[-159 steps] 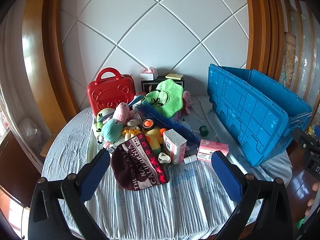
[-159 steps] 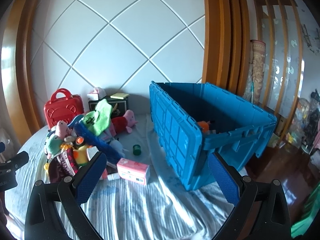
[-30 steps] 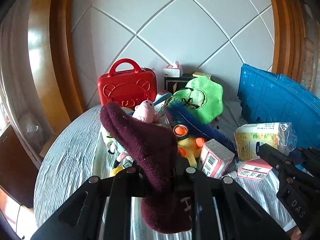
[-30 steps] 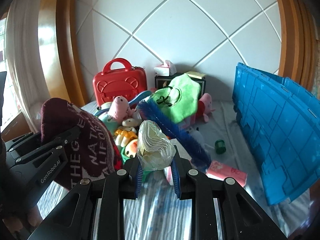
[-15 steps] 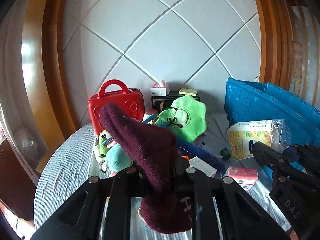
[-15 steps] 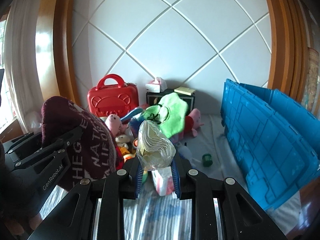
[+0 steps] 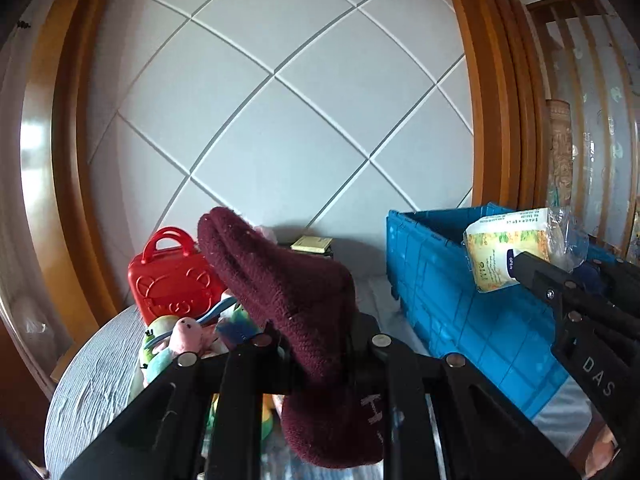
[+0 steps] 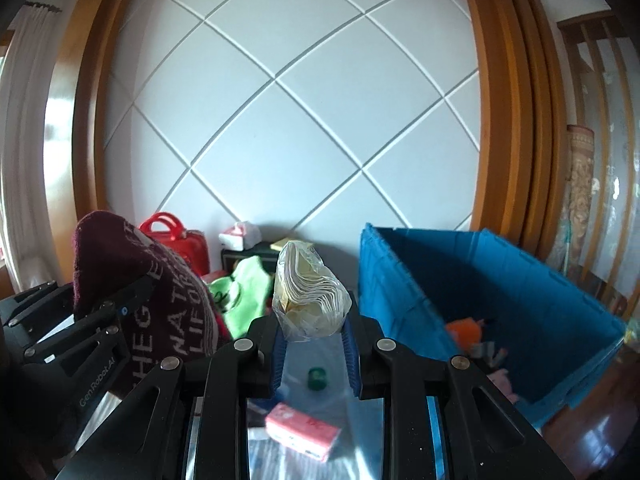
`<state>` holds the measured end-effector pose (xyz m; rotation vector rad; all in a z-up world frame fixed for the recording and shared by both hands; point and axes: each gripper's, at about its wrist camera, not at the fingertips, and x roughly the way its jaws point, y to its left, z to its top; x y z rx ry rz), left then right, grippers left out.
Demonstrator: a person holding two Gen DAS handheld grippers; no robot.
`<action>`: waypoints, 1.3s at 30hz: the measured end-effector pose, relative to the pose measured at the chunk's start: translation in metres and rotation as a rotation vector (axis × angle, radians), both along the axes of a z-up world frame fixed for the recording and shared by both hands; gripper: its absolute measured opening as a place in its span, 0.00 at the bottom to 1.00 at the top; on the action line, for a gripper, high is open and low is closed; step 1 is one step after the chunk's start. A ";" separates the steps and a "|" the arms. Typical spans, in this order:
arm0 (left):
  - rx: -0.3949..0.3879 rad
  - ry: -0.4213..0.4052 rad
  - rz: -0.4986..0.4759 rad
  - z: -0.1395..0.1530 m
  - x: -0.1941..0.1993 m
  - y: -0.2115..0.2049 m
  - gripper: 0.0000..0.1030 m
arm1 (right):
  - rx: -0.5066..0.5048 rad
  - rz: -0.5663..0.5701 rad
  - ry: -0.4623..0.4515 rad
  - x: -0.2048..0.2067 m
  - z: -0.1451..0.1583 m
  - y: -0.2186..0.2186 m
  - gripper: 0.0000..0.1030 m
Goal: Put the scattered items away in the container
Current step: 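Carry the beanie and snack with both tools over the blue crate, then open both tools to drop the beanie and snack into the crate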
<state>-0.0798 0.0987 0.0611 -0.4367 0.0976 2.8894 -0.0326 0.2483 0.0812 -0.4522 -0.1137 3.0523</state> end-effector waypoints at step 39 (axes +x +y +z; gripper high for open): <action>-0.187 -0.432 -0.206 -0.052 -0.050 0.383 0.81 | 0.041 -0.108 -0.319 -0.078 -0.047 0.375 0.29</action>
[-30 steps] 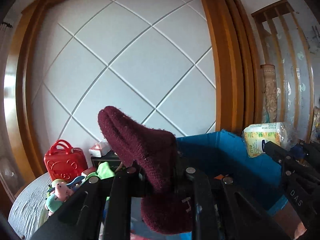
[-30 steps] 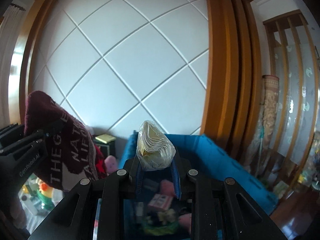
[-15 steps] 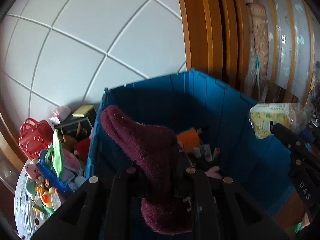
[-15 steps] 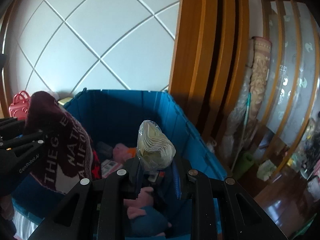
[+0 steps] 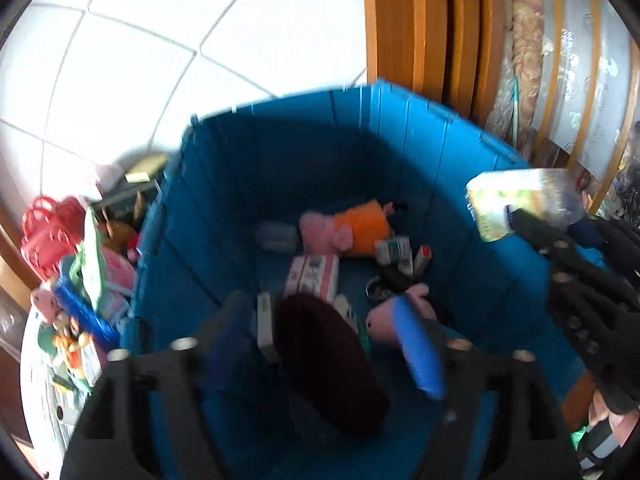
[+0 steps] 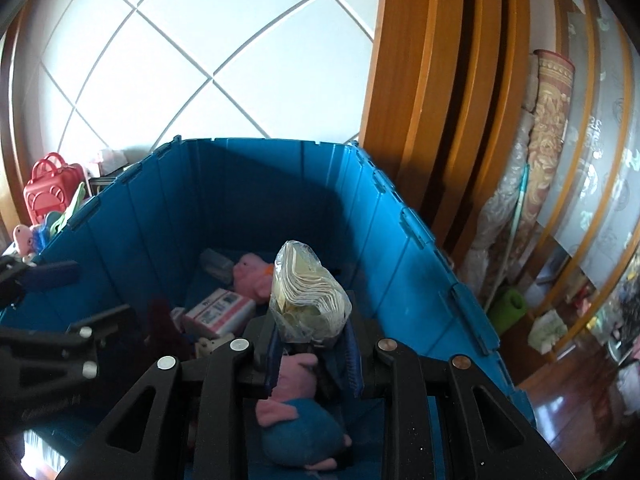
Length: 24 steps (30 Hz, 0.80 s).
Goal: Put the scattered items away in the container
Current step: 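Open both tools to drop the beanie and snack into the crate, then withdraw both tools from the crate back toward the pile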
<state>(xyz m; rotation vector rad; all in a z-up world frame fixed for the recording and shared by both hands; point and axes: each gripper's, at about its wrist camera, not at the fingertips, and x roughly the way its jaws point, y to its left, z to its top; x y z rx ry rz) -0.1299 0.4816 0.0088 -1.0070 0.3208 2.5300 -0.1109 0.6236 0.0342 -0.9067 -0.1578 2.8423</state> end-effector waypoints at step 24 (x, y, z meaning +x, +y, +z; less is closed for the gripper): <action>0.072 0.080 0.028 0.013 0.049 -0.033 0.82 | -0.067 -0.010 0.092 0.071 0.014 0.002 1.00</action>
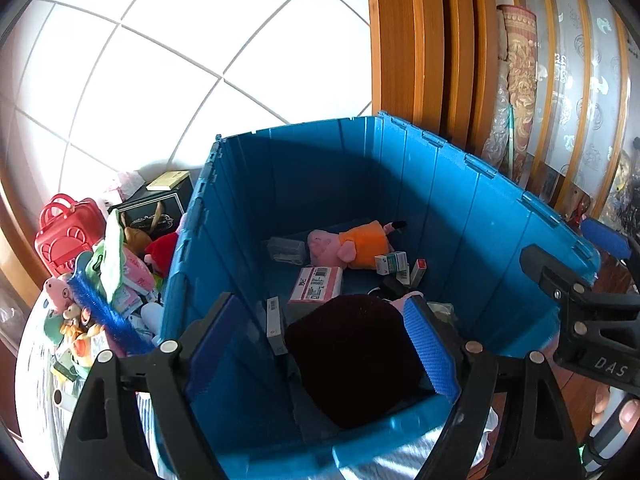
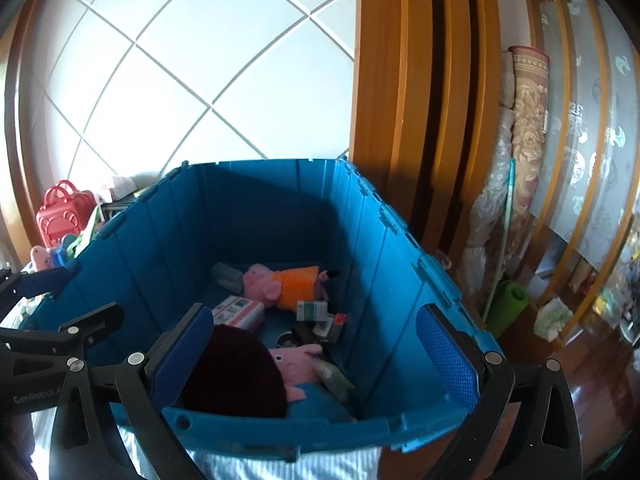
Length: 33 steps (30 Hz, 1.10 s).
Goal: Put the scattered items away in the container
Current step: 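Withdraw both tools from the crate back toward the pile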
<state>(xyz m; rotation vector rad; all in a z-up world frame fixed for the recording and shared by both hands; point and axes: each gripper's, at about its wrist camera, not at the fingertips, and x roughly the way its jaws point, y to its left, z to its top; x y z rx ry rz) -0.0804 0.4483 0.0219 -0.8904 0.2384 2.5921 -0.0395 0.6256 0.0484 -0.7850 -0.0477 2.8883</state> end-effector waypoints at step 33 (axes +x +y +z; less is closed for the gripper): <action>-0.022 0.069 0.347 -0.045 0.041 -0.381 0.82 | -0.005 0.249 0.016 0.060 -0.024 -0.347 1.00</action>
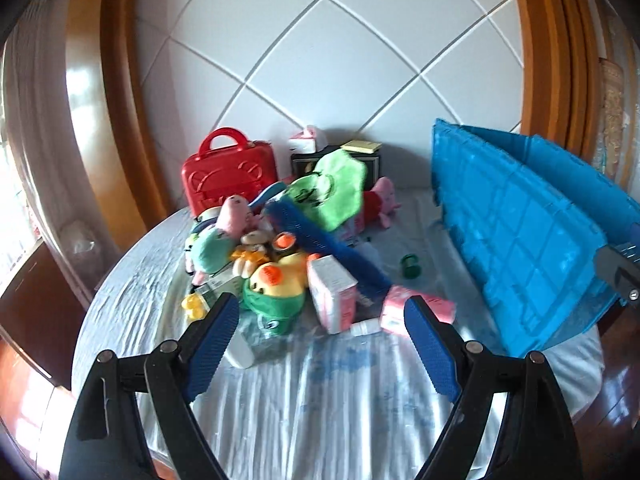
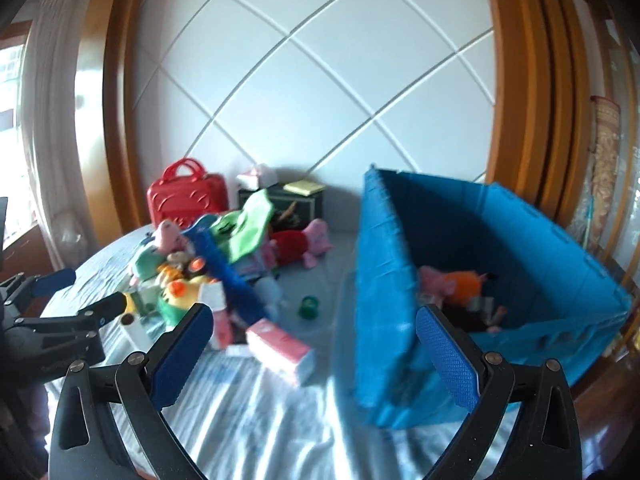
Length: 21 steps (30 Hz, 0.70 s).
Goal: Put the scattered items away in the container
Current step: 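Withdraw both tools from the crate back toward the pile, then grasp the cardboard tube roll with the left tool while the right tool grasps the white pill bottle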
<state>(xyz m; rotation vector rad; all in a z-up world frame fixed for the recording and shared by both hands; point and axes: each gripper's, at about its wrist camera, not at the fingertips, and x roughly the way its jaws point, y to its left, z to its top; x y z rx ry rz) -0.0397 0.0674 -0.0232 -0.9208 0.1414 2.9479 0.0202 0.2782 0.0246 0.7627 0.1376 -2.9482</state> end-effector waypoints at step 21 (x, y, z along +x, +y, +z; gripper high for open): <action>-0.084 -0.171 0.236 -0.194 -0.129 -0.088 0.82 | 0.078 0.059 -0.295 -0.101 -0.155 -0.064 1.00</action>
